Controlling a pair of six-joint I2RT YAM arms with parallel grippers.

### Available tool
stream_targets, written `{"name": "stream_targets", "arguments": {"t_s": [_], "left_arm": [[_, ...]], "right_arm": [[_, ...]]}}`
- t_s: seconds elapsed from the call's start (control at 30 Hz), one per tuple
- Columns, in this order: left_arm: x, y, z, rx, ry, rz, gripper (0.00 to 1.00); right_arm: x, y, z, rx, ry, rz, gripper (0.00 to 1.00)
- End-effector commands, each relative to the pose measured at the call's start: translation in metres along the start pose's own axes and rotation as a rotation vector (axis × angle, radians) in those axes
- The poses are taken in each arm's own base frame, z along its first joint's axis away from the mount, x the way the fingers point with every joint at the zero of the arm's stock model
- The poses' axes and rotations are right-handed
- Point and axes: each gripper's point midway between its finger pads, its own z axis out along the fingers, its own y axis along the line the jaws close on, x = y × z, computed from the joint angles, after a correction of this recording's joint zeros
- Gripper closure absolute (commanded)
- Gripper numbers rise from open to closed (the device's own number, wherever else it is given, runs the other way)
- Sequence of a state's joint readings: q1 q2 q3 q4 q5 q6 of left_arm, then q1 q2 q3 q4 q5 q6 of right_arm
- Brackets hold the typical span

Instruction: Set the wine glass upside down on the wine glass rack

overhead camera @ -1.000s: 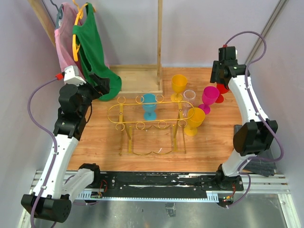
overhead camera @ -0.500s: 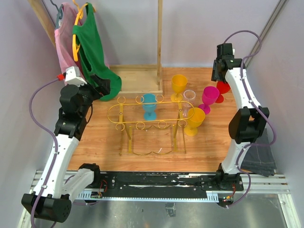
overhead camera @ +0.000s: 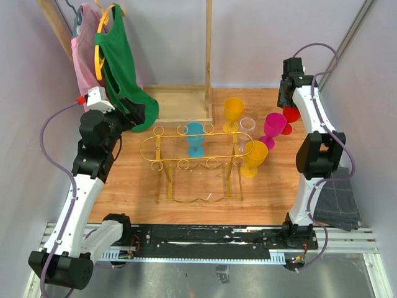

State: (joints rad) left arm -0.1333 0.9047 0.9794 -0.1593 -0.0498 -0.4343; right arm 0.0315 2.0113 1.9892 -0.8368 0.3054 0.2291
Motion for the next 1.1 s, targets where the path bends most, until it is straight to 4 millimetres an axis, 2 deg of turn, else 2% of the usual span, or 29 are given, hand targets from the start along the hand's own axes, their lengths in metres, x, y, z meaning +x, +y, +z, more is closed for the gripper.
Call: {"name": "stream_targets", "arguments": {"t_s": [0.0,0.13,0.27,0.47,0.57,0.67,0.8,0.83,0.97,1.07], "left_arm": [[-0.009,-0.007,0.000,0.023,-0.026,0.004,0.01],[-0.007,-0.006,0.000,0.022,-0.021,0.004,0.01],[-0.008,-0.006,-0.001,0.020,-0.027,0.000,0.01],[-0.012,-0.007,-0.003,0.018,-0.035,-0.001,0.01],[-0.013,-0.005,-0.004,0.010,-0.042,0.000,0.01],[-0.013,-0.004,-0.005,0.009,-0.043,0.002,0.01],[-0.012,-0.005,-0.006,0.012,-0.043,-0.002,0.01],[-0.012,-0.005,-0.006,0.012,-0.043,-0.003,0.01],[-0.014,-0.005,-0.007,0.012,-0.052,-0.009,0.01],[-0.015,-0.007,-0.008,0.019,-0.061,-0.023,0.01]], "right_arm": [[0.000,0.001,0.008,-0.004,0.022,-0.016,0.54],[0.002,0.002,0.014,-0.001,0.034,-0.020,0.55],[0.003,0.004,0.016,-0.004,0.041,-0.020,0.71],[0.003,0.000,0.019,0.021,0.041,-0.020,0.91],[0.002,-0.002,0.016,0.026,0.035,-0.021,0.98],[0.000,-0.005,0.008,0.037,0.019,-0.018,0.99],[-0.005,-0.014,-0.005,0.070,-0.034,-0.007,0.99],[-0.013,-0.018,-0.021,0.069,-0.077,0.011,0.99],[-0.028,-0.024,-0.055,0.064,-0.199,0.075,0.99],[-0.040,-0.016,-0.093,0.004,-0.326,0.104,0.99]]}}
